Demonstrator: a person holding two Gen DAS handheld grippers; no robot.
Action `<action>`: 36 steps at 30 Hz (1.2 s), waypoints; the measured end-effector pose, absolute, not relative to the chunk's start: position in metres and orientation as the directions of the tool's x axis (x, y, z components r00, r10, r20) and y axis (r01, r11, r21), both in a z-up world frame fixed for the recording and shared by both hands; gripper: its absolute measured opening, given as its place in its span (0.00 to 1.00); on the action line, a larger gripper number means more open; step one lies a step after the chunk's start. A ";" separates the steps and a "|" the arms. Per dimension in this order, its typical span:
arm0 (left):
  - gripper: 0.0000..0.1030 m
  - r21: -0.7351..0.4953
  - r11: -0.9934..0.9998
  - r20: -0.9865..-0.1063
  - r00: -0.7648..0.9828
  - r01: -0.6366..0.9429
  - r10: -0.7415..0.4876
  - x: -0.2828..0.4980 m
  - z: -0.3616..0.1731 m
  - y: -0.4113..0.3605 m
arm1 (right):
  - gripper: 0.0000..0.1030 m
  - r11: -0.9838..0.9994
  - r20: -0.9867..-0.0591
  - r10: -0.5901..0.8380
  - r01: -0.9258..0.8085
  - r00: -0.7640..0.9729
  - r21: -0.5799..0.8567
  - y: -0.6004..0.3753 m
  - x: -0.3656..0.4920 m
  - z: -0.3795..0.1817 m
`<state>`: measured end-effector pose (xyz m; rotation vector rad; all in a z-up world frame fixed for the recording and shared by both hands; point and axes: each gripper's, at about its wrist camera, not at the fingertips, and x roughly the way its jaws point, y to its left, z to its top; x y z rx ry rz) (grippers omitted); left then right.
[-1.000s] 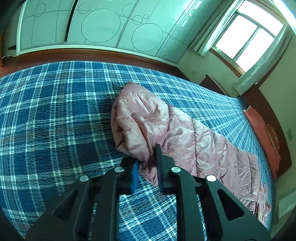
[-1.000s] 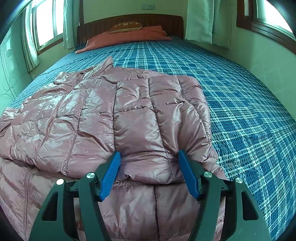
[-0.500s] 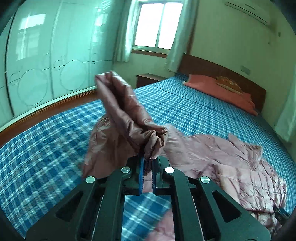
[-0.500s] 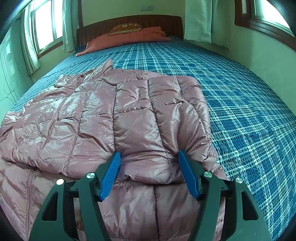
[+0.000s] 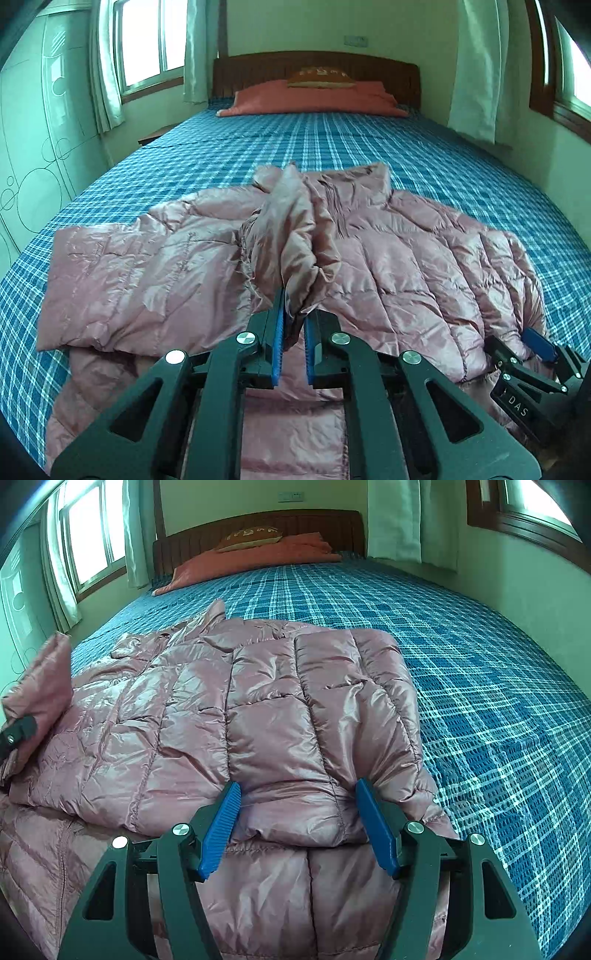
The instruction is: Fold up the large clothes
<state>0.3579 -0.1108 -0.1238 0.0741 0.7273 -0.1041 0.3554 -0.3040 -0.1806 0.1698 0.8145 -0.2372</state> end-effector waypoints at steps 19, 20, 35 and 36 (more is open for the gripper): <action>0.61 0.068 0.998 -0.607 0.793 -0.018 0.056 0.313 -0.088 0.012 | 0.62 0.964 -0.709 0.049 0.151 0.703 0.217 -0.246 0.368 -0.133; 0.61 0.062 0.996 -0.618 0.782 -0.056 0.083 0.317 -0.091 0.029 | 0.62 0.963 -0.708 0.083 0.127 0.701 0.238 -0.232 0.377 -0.131; 0.64 0.050 0.980 -0.632 0.754 -0.191 0.180 0.334 -0.102 0.105 | 0.09 0.976 -0.718 0.160 0.002 0.678 0.219 -0.155 0.413 -0.138; 0.64 0.046 0.981 -0.631 0.756 -0.191 0.177 0.335 -0.101 0.104 | 0.08 0.979 -0.710 0.144 0.008 0.689 0.206 -0.162 0.410 -0.133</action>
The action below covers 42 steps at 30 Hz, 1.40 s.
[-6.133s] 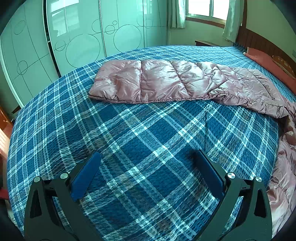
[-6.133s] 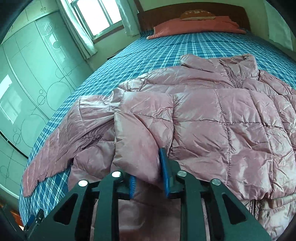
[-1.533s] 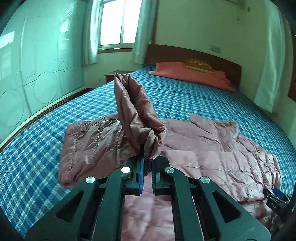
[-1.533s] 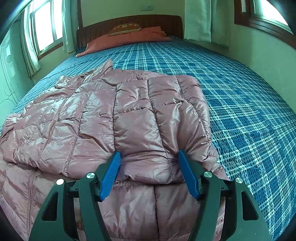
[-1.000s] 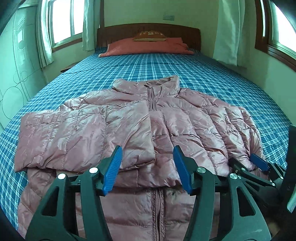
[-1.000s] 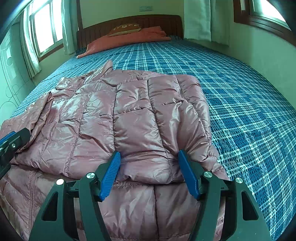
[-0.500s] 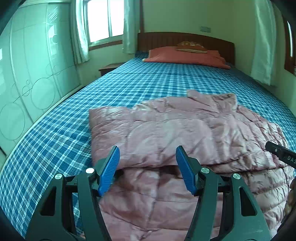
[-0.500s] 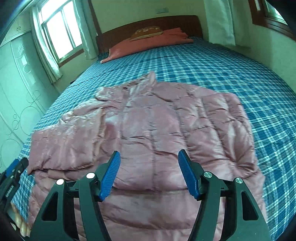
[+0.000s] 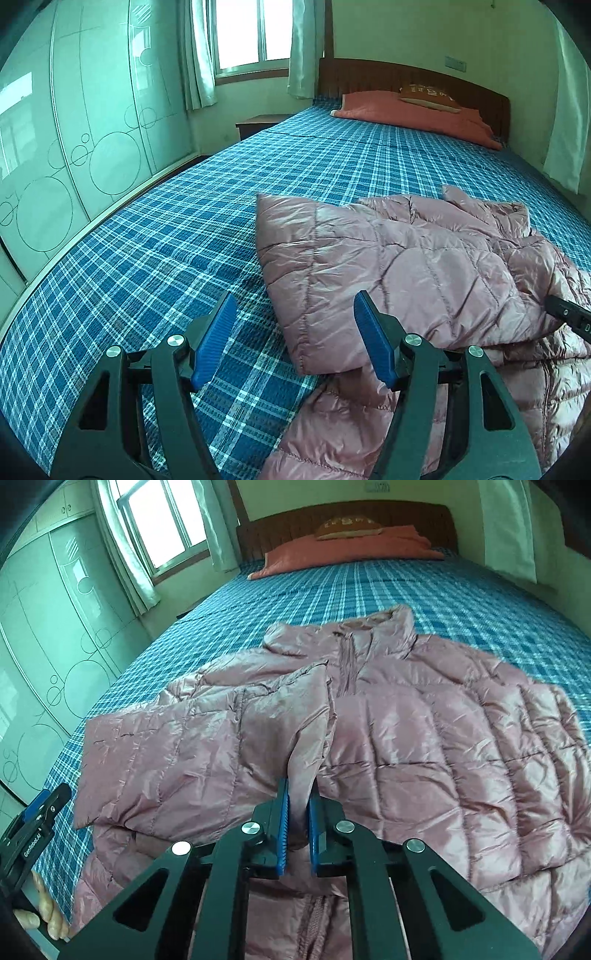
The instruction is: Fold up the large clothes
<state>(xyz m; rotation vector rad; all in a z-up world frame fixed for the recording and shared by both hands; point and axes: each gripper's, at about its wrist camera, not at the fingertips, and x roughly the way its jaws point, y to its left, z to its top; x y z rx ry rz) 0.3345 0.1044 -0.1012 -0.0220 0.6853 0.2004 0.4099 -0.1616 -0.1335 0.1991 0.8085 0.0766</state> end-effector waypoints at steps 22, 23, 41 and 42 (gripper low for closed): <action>0.65 0.055 0.991 -0.661 0.740 -0.118 0.125 0.388 -0.112 0.073 | 0.49 0.952 -0.667 -0.131 0.281 0.734 0.122 -0.308 0.373 -0.112; 0.65 0.067 0.991 -0.663 0.737 -0.118 0.132 0.396 -0.114 0.070 | 0.49 0.958 -0.667 -0.129 0.266 0.734 0.108 -0.302 0.381 -0.113; 0.65 0.145 0.986 -0.684 0.712 -0.082 0.160 0.449 -0.124 0.046 | 0.50 0.957 -0.760 -0.046 0.248 0.648 0.154 -0.301 0.472 -0.156; 0.65 0.166 0.984 -0.728 0.664 -0.070 0.170 0.461 -0.140 0.043 | 0.53 0.958 -0.788 -0.038 0.248 0.615 0.147 -0.300 0.478 -0.167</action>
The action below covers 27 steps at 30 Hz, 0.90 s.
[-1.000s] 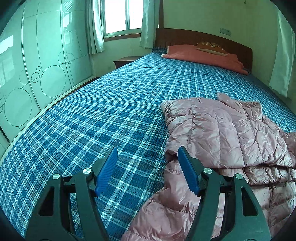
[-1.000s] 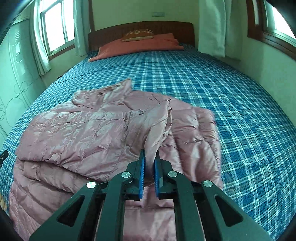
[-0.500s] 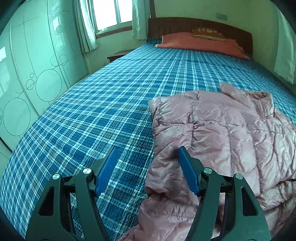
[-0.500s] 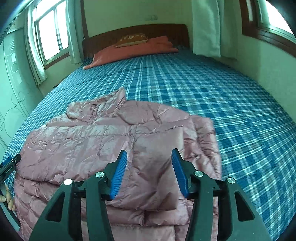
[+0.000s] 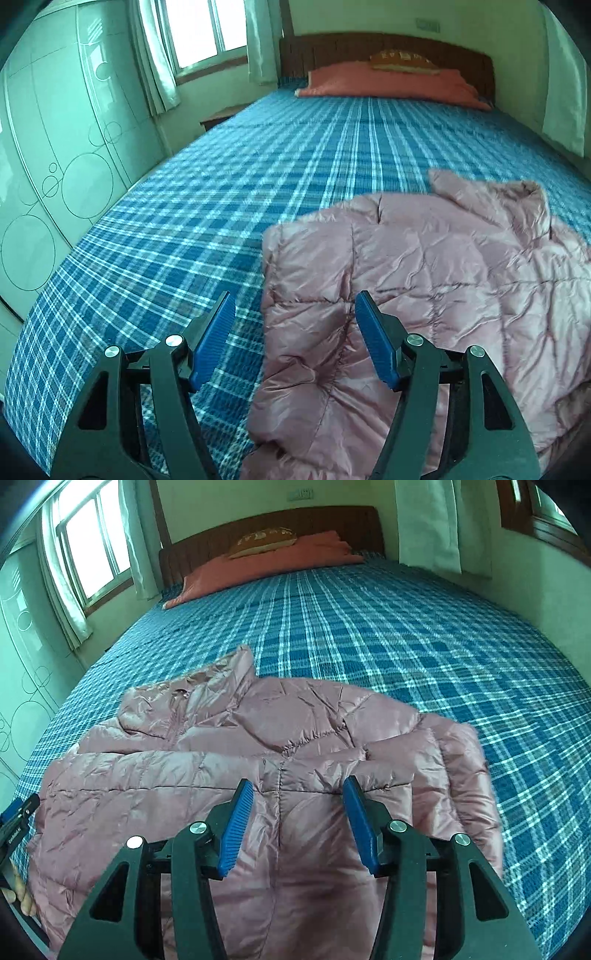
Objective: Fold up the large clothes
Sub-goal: 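Move both tools to the hem of the folded jacket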
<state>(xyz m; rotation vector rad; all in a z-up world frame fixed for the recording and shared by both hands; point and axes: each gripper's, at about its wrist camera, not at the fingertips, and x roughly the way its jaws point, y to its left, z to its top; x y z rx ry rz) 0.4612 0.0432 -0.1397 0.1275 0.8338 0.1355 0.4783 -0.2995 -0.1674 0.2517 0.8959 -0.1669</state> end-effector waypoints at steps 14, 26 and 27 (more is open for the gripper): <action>0.67 0.041 0.990 -0.776 0.619 -0.138 0.119 0.452 -0.147 0.077 | 0.55 0.978 -0.771 -0.078 0.199 0.632 0.064 -0.285 0.413 -0.159; 0.67 -0.061 0.989 -0.801 0.597 -0.134 0.031 0.281 -0.129 0.145 | 0.61 0.931 -0.795 -0.096 0.337 0.598 0.140 -0.341 0.208 -0.146; 0.67 -0.082 0.987 -0.810 0.587 -0.141 0.016 0.261 -0.131 0.153 | 0.61 0.922 -0.801 -0.089 0.353 0.591 0.159 -0.346 0.192 -0.149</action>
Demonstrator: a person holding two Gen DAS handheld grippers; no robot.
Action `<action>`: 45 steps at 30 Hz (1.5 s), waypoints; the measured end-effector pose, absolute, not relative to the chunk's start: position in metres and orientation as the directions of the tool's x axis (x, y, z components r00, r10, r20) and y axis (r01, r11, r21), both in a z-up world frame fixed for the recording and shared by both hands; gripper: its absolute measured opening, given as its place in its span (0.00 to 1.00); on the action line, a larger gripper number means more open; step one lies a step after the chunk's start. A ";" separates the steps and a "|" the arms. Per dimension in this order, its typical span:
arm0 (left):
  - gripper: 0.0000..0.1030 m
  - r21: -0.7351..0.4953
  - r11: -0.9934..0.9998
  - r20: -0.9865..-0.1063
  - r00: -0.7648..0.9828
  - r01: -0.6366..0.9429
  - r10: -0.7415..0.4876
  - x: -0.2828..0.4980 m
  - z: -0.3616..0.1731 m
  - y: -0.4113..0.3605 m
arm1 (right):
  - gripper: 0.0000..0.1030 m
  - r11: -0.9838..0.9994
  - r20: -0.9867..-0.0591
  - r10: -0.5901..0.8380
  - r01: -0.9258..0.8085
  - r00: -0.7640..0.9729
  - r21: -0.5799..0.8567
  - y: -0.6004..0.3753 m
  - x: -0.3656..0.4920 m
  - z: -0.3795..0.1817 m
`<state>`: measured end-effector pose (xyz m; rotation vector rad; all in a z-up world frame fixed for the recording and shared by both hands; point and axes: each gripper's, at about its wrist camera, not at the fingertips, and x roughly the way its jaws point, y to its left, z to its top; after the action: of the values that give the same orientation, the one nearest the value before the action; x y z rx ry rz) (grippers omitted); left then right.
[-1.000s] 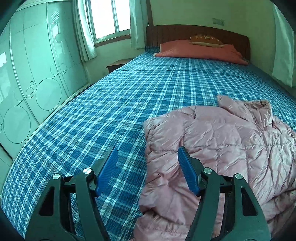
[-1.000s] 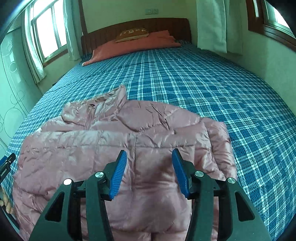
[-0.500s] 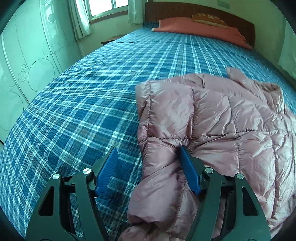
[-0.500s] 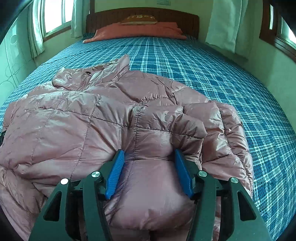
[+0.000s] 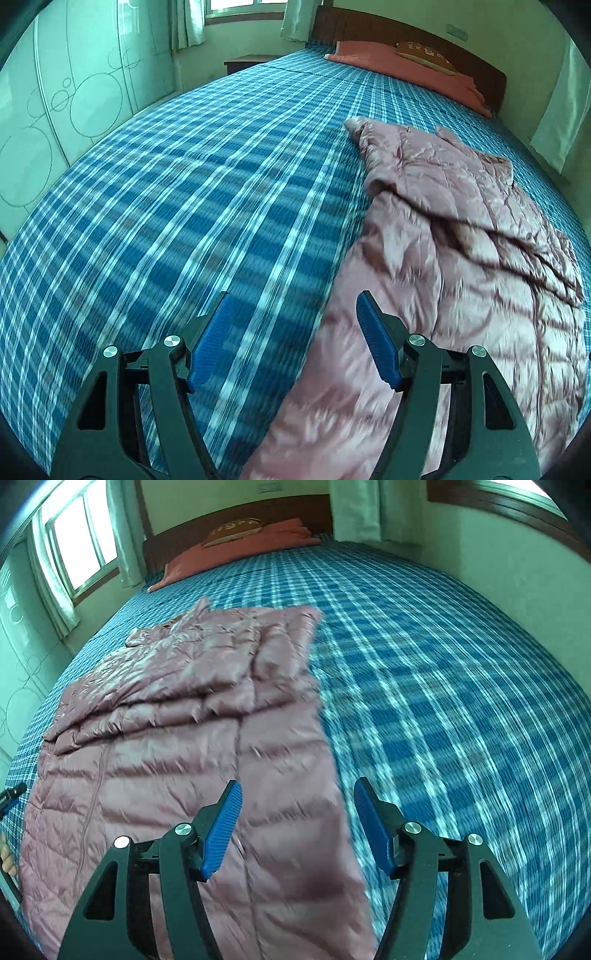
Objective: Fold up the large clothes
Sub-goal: 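Move both tools to the hem of the folded jacket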
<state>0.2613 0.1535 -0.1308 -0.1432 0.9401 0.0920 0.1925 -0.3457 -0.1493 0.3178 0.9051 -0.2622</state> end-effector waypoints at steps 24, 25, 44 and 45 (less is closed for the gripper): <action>0.67 -0.562 0.754 -0.754 0.585 -0.339 -0.299 0.053 -0.146 0.198 | 0.61 0.719 -0.722 0.220 0.391 0.655 0.574 -0.347 0.011 -0.189; 0.67 -0.575 0.742 -0.752 0.581 -0.346 -0.312 0.050 -0.148 0.198 | 0.62 0.711 -0.711 0.235 0.381 0.663 0.590 -0.343 0.009 -0.190; 0.67 -0.635 0.670 -0.725 0.597 -0.385 -0.344 0.045 -0.164 0.192 | 0.63 0.575 -0.560 0.356 0.297 0.748 0.763 -0.323 0.022 -0.197; 0.67 -0.641 0.665 -0.719 0.604 -0.384 -0.344 0.047 -0.164 0.192 | 0.63 0.576 -0.559 0.355 0.296 0.749 0.762 -0.322 0.025 -0.196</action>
<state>0.0466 0.1922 -0.1638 -0.8787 0.9557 0.0272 0.0247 -0.3218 -0.1962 0.9820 0.7548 0.0390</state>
